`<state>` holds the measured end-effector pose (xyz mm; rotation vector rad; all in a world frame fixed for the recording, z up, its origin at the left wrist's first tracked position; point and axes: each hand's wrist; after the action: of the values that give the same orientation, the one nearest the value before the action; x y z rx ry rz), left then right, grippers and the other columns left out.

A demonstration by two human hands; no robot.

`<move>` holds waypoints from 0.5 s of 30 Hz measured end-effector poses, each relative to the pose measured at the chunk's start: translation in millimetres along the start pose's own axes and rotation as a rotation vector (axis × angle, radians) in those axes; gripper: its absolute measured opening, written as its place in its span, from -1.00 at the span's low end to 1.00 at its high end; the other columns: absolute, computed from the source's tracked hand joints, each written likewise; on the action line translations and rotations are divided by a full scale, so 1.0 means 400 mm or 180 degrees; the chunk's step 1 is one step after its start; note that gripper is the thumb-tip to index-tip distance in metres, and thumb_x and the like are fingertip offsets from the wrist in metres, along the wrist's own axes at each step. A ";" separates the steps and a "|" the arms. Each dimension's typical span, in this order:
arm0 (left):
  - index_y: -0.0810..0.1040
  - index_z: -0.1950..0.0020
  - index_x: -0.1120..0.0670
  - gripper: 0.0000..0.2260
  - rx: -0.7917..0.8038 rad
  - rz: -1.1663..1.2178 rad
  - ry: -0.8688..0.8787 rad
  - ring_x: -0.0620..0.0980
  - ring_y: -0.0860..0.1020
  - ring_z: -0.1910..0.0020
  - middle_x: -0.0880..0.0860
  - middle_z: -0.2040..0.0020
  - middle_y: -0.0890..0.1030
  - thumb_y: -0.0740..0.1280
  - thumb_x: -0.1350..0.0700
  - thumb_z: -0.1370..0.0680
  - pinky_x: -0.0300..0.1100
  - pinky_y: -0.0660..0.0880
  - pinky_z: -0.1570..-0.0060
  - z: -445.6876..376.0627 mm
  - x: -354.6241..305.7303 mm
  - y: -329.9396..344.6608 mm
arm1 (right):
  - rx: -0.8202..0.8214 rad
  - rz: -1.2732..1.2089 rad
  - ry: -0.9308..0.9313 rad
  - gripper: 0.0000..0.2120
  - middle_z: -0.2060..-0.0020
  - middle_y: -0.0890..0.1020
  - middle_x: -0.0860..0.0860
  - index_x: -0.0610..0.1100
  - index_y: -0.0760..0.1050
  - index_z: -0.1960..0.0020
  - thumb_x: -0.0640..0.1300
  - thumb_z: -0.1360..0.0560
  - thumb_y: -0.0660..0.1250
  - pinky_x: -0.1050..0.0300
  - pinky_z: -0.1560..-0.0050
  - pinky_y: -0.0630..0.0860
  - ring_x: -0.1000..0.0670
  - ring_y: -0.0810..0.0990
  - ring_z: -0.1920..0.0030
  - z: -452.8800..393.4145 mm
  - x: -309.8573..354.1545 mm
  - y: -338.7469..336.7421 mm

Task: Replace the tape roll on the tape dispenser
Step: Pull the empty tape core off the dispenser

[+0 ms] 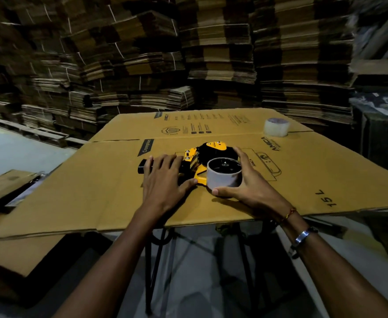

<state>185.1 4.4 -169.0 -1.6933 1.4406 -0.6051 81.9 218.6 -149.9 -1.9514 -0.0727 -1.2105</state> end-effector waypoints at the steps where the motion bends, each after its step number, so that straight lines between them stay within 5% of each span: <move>1: 0.32 -0.53 0.04 -0.31 0.0069 -0.0023 0.0022 0.09 0.24 -0.52 0.04 -0.48 0.41 0.22 -0.36 -0.54 0.15 0.01 -0.56 0.003 0.003 -0.002 | 0.0004 0.0010 -0.0024 0.19 -0.57 0.26 0.01 0.13 -0.13 -0.63 0.07 -0.30 0.65 0.13 -0.44 0.27 -0.01 0.30 -0.52 0.000 0.001 -0.001; 6: 0.35 -0.51 0.03 -0.40 -0.0093 -0.0046 0.0051 0.15 0.20 -0.54 0.10 -0.52 0.36 0.35 -0.19 -0.54 0.15 0.09 -0.54 0.026 -0.008 -0.024 | -0.0068 0.0044 -0.0086 0.12 -0.52 0.33 0.01 0.13 -0.06 -0.61 0.01 -0.32 0.64 0.21 -0.33 0.28 0.03 0.35 -0.45 0.000 0.002 -0.002; 11: 0.60 -0.15 0.13 -0.77 -0.1070 0.0486 0.0528 0.11 0.56 -0.03 0.09 -0.08 0.60 0.31 0.03 -0.59 0.00 0.47 0.04 0.059 -0.053 -0.052 | -0.0044 0.0026 -0.0165 0.11 -0.52 0.34 0.03 0.11 -0.02 -0.60 0.11 -0.30 0.63 0.17 -0.39 0.31 0.09 0.36 -0.40 -0.001 0.002 -0.001; 13: 0.61 -0.12 0.13 -0.77 -0.0898 0.0829 0.0560 0.08 0.59 0.07 0.07 -0.02 0.60 0.28 0.02 -0.61 -0.01 0.51 0.15 0.087 -0.069 -0.049 | 0.0001 -0.0060 -0.0172 0.08 -0.52 0.35 0.05 0.13 0.00 -0.60 0.27 -0.30 0.57 0.04 -0.46 0.36 0.05 0.38 -0.44 -0.001 0.002 0.000; 15: 0.53 -0.31 0.10 -0.63 -0.0332 0.1070 0.0421 0.08 0.59 -0.06 0.07 -0.15 0.58 0.24 -0.08 -0.61 -0.01 0.55 0.07 0.111 -0.078 -0.039 | 0.0001 -0.0173 -0.0159 0.05 -0.49 0.40 0.08 0.15 0.05 -0.59 0.44 -0.28 0.47 -0.04 -0.45 0.42 0.04 0.44 -0.43 0.000 0.003 0.002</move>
<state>221.7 46.9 -176.3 -1.4627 1.8305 -0.4684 82.9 217.8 -149.6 -1.9909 -0.1527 -1.1968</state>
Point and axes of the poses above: each hand's wrist, its own z-axis away from the middle knuckle, its own y-axis out of the palm, x = y × z
